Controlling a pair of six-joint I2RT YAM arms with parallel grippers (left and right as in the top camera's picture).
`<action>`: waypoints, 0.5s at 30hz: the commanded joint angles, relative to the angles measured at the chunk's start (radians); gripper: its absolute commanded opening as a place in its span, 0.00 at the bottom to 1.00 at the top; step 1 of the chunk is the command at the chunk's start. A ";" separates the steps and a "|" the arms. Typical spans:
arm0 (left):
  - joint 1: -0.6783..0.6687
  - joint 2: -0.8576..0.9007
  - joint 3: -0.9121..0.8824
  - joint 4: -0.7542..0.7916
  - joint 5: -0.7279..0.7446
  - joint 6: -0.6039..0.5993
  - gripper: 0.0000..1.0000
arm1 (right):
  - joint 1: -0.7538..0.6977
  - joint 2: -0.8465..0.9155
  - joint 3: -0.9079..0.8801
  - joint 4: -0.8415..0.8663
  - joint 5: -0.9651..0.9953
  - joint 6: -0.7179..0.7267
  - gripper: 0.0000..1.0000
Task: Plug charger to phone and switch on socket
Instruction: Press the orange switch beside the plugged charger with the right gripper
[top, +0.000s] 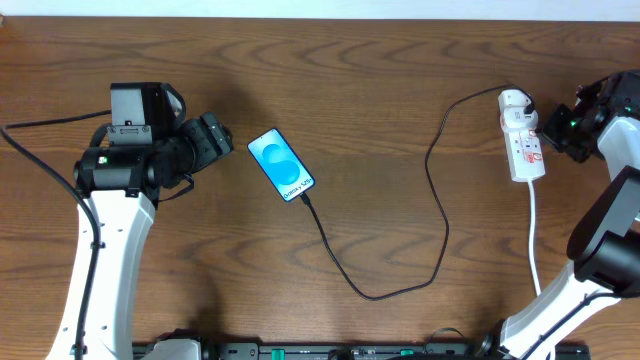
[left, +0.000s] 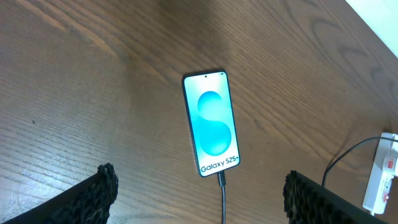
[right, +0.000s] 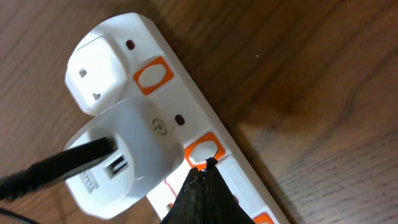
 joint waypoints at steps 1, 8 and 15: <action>0.006 0.006 0.004 -0.003 -0.010 0.021 0.87 | -0.005 0.037 -0.006 0.017 0.008 0.015 0.01; 0.006 0.006 0.004 -0.002 -0.010 0.021 0.87 | -0.003 0.045 -0.006 0.044 0.008 0.015 0.01; 0.006 0.006 0.004 -0.002 -0.010 0.021 0.87 | -0.003 0.045 -0.007 0.044 0.008 0.003 0.01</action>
